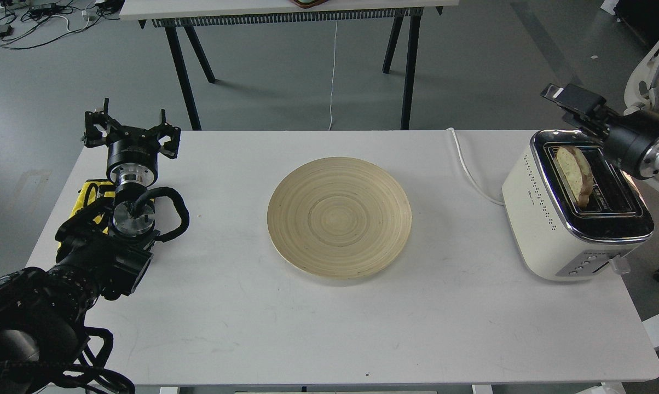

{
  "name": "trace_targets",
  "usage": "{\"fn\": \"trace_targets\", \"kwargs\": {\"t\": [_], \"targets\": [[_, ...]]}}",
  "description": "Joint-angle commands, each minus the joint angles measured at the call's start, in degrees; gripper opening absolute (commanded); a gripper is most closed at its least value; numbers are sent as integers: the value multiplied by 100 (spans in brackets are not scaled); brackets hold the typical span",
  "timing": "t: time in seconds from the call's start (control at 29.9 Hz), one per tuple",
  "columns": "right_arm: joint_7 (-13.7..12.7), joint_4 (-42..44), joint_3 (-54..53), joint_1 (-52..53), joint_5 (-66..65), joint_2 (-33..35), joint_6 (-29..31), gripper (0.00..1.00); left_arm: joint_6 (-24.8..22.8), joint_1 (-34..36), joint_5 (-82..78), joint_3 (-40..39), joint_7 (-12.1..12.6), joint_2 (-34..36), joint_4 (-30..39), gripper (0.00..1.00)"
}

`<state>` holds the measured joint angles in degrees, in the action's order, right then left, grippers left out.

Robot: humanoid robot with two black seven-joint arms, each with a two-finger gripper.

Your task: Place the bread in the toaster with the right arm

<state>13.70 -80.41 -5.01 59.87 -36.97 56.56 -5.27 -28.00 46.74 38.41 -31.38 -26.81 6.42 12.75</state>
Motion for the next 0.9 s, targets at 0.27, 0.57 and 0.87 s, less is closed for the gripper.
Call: {"fn": "trace_targets", "kwargs": {"t": [0.27, 0.57, 0.87], "targets": [[1372, 1965, -1078, -914, 2440, -3087, 946, 80, 0, 2, 0, 0, 0, -1, 0, 100], [1311, 4559, -3611, -1865, 2440, -4548, 3327, 79, 0, -7, 0, 0, 0, -1, 0, 100], [1311, 4851, -3674, -1883, 2440, -4654, 3327, 83, 0, 2, 0, 0, 0, -1, 0, 100]]}}
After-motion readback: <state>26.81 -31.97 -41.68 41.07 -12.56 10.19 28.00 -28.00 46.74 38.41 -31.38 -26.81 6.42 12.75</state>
